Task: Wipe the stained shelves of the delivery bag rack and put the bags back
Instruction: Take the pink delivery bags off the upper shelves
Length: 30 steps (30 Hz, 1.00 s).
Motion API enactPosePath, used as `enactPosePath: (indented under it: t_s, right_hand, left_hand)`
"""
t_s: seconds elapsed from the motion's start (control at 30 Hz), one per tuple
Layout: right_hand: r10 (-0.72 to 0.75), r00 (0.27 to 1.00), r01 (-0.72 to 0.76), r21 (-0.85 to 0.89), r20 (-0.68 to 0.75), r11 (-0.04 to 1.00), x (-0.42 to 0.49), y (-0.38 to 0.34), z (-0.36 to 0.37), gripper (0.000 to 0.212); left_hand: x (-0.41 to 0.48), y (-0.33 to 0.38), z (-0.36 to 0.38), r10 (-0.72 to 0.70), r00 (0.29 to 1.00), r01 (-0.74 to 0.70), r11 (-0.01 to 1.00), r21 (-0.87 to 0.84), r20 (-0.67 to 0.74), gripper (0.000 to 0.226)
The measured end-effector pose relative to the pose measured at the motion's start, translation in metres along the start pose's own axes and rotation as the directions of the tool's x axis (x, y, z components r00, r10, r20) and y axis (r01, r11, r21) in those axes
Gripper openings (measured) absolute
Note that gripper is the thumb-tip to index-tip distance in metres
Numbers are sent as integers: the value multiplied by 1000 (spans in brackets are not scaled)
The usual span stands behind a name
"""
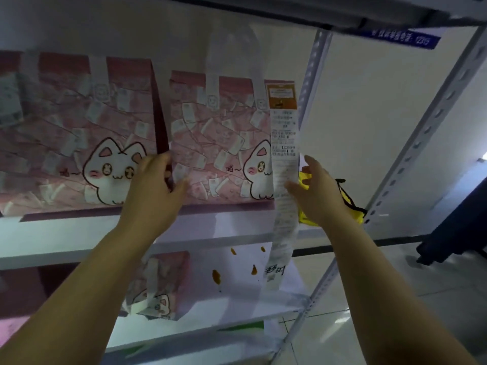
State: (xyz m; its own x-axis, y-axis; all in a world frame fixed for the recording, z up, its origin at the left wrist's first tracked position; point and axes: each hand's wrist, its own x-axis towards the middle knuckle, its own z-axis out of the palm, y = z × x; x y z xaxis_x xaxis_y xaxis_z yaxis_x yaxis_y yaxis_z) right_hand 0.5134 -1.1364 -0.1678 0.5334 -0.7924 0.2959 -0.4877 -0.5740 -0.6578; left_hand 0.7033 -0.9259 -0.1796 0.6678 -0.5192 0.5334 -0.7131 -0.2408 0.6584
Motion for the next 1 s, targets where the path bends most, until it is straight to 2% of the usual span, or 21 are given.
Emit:
enactPosePath:
  t_s: [0.07, 0.13, 0.23, 0.3, 0.5, 0.7, 1.0]
  right_hand:
    - [10, 998, -12, 45, 62, 999, 7, 4, 0, 67]
    - [-4, 995, -5, 86, 95, 996, 11, 8, 1, 53]
    - [-53, 998, 50, 115, 27, 992, 12, 10, 2, 26]
    - [-66, 998, 68, 157, -20, 985, 11, 11, 2, 20]
    - [-48, 998, 56, 238, -39, 970, 6, 11, 0, 16]
    - [-42, 990, 80, 290, -134, 954, -6, 11, -6, 17]
    - [-6, 968, 108, 398, -251, 911, -52, 2, -22, 20]
  left_hand:
    - [-1, 1, 5, -4, 1000, 5, 1000, 30, -16, 43]
    - [-2, 2, 9, -7, 999, 9, 998, 56, -38, 38]
    - [-3, 3, 10, -21, 998, 25, 998, 65, -62, 40]
    - [-3, 4, 9, -35, 996, 40, 997, 66, -78, 42]
    - [-4, 6, 10, -32, 994, 36, 999, 33, -108, 42]
    - [-9, 8, 9, 0, 995, 7, 998, 70, -96, 46]
    - [-34, 33, -11, -5, 992, -12, 990, -138, -127, 51]
